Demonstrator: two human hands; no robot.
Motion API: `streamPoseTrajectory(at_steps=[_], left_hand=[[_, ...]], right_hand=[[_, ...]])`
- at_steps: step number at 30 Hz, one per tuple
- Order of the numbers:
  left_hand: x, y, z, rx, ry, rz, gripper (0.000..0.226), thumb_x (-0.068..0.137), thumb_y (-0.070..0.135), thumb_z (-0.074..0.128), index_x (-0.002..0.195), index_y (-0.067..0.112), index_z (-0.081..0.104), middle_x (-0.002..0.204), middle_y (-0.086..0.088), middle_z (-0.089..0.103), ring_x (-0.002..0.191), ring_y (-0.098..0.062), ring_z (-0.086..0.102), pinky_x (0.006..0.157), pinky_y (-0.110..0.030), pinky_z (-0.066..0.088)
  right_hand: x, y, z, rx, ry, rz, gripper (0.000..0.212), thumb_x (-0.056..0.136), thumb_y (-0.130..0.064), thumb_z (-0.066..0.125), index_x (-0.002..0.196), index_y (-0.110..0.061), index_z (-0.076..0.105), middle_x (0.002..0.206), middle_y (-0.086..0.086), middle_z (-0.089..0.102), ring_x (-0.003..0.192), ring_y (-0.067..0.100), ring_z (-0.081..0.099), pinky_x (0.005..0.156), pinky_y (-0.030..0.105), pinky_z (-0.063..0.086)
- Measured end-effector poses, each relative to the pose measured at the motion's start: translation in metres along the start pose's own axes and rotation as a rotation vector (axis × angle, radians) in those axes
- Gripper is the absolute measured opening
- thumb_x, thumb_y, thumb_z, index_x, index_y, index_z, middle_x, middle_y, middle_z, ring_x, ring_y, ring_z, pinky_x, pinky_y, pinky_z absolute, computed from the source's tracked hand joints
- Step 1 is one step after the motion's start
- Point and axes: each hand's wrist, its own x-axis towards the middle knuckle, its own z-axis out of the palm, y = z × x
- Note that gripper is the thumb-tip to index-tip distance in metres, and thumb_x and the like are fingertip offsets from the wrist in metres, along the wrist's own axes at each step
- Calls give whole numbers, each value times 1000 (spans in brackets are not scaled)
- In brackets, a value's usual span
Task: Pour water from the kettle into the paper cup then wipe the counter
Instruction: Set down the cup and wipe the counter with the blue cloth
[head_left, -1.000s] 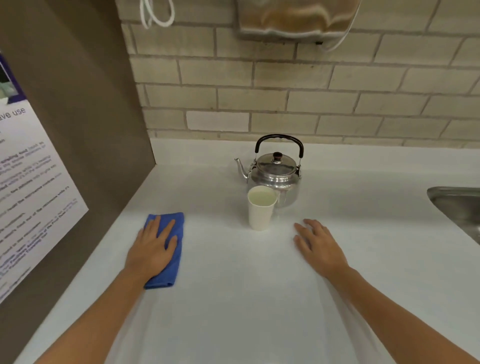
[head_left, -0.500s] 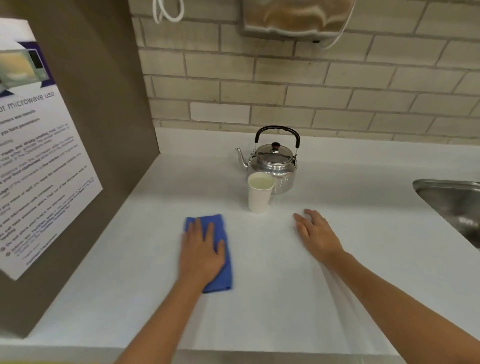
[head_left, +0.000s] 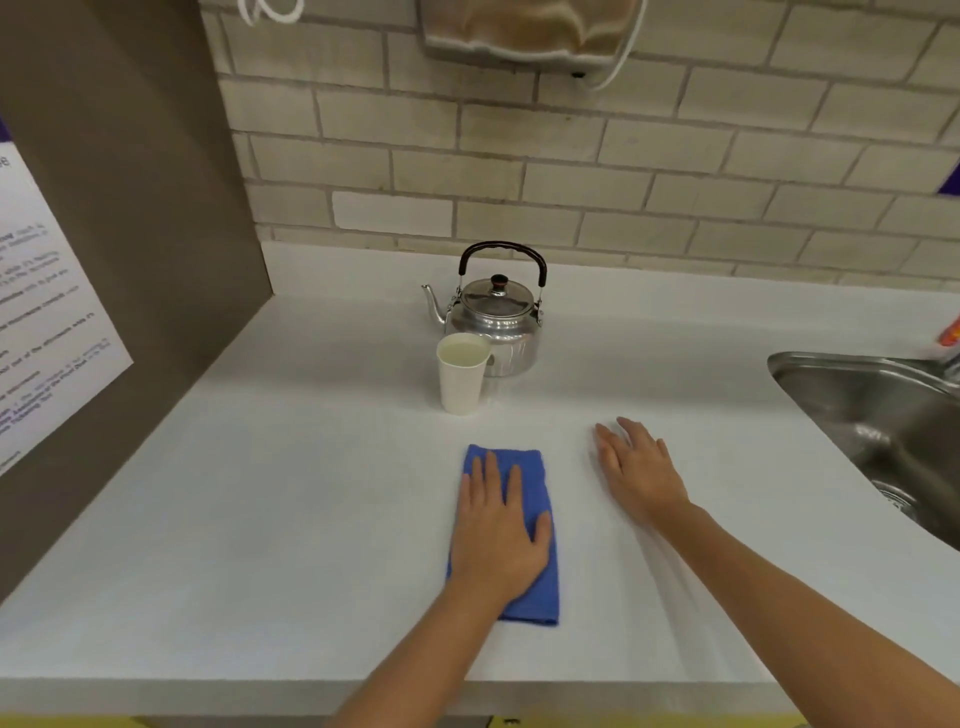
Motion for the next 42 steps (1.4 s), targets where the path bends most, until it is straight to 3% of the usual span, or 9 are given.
streamPoseTrajectory(at_steps=[3, 6, 13, 18, 21, 28, 33, 36, 42], left_hand=[[13, -24, -11, 75, 94, -283, 69, 93, 47, 23, 146, 6, 5, 155, -25, 0, 144, -38, -2, 119, -44, -1], [34, 0, -7, 112, 96, -403, 69, 93, 44, 23, 145, 2, 4, 154, -28, 1, 142, -42, 1, 118, -47, 0], [33, 105, 41, 49, 3, -55, 66, 94, 43, 21, 146, 7, 1, 156, -20, -6, 144, -35, -8, 118, -43, -6], [35, 59, 31, 82, 138, -277, 67, 93, 46, 21, 146, 9, 3, 156, -21, -2, 145, -34, -3, 118, -42, -4], [80, 63, 27, 93, 124, -338, 65, 95, 42, 23, 145, 5, 4, 156, -23, 1, 144, -37, 1, 119, -44, 0], [202, 130, 52, 99, 32, -150, 59, 96, 32, 24, 144, 1, 10, 156, -22, 8, 144, -36, 6, 120, -44, 3], [191, 136, 57, 77, 71, -31, 51, 98, 30, 21, 144, 7, 18, 156, -18, 12, 144, -30, 9, 119, -42, 5], [138, 115, 65, 23, 193, -78, 52, 97, 32, 18, 145, 13, 16, 157, -16, 11, 145, -28, 8, 118, -38, 1], [175, 130, 63, 80, 97, -148, 50, 98, 34, 14, 146, 26, 8, 159, -9, 3, 145, -34, 0, 119, -45, 0]], right_hand=[[6, 16, -6, -57, -10, -11, 44, 99, -32, 22, 142, -23, 28, 154, 6, 20, 144, 23, 7, 118, 42, 3], [15, 30, -11, -59, -23, -23, 45, 99, -33, 21, 143, -25, 27, 155, 5, 18, 144, 23, 6, 118, 43, 3], [34, 66, -17, -34, -30, -81, 45, 99, -36, 24, 142, -25, 29, 154, 5, 21, 144, 24, 9, 117, 43, 5], [49, 88, -24, -55, -32, -119, 45, 99, -37, 23, 143, -27, 27, 155, 4, 20, 144, 23, 7, 117, 45, 6], [52, 95, -21, -46, -9, -131, 46, 99, -36, 24, 143, -25, 24, 154, 5, 21, 143, 23, 10, 117, 44, 7], [61, 105, -14, 68, 104, -157, 49, 99, -27, 26, 145, -18, 16, 149, 5, 30, 139, 19, 22, 116, 42, 13], [64, 106, -12, 19, 121, -183, 49, 98, -31, 25, 144, -17, 19, 147, 5, 33, 137, 19, 26, 114, 42, 17], [62, 106, -12, 40, 119, -166, 50, 98, -33, 27, 145, -19, 17, 148, 5, 31, 139, 20, 23, 116, 42, 15], [61, 105, -14, 95, 116, -171, 49, 99, -32, 22, 145, -21, 13, 150, 3, 27, 140, 18, 18, 116, 38, 13]])
